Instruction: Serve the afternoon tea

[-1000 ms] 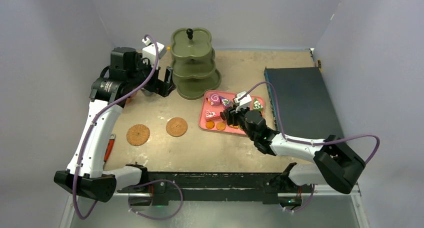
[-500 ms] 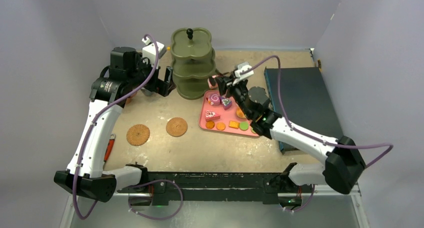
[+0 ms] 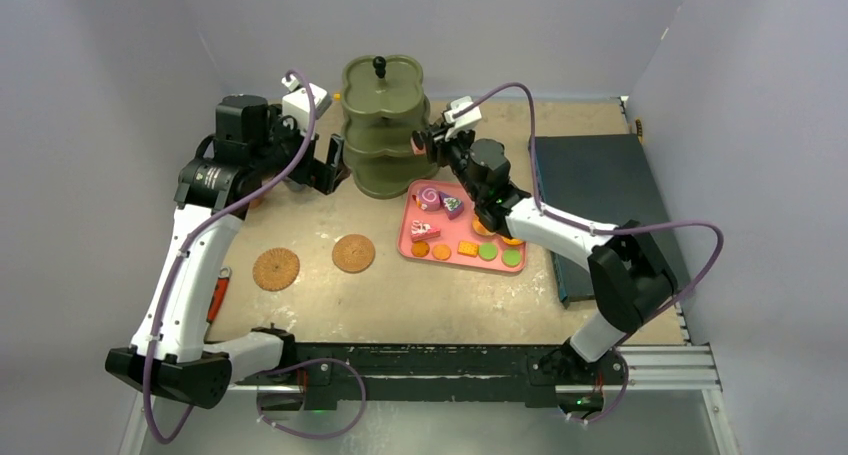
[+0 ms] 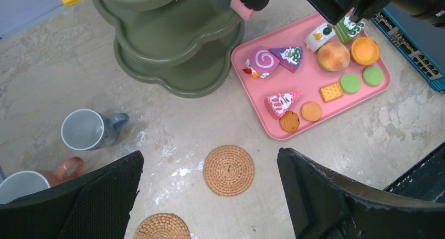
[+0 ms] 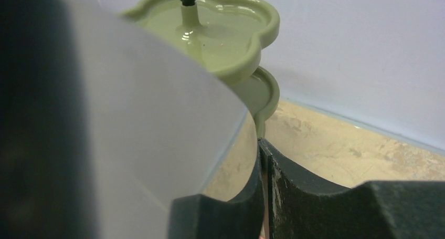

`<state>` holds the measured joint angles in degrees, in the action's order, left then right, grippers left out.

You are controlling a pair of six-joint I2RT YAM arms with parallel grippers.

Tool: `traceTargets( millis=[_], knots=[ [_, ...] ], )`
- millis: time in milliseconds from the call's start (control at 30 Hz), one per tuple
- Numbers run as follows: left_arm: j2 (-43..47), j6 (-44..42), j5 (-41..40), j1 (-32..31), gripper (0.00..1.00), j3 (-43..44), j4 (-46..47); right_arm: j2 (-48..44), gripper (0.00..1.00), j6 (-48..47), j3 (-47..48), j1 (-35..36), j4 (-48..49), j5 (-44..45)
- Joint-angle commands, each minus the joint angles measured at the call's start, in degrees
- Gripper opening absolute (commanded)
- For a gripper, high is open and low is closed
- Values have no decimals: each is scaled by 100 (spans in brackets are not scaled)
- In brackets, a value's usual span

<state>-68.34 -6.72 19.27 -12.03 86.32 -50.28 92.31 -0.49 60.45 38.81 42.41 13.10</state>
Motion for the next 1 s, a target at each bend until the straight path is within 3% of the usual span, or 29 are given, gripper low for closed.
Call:
traceTargets(
  millis=[0,767,867,967],
  knots=[
    [78,-110,80,23,99,-1,168,3,45,-5,515,-82,749,-222],
    [141,-239,130,24,99,-89,108,1169,46,227,844,-149,1947,-330],
    [153,-242,130,25,99,-89,89,1227,49,191,864,-154,2017,-241],
    [161,-233,130,25,99,-81,93,1116,59,168,770,-154,2014,-211]
  ],
)
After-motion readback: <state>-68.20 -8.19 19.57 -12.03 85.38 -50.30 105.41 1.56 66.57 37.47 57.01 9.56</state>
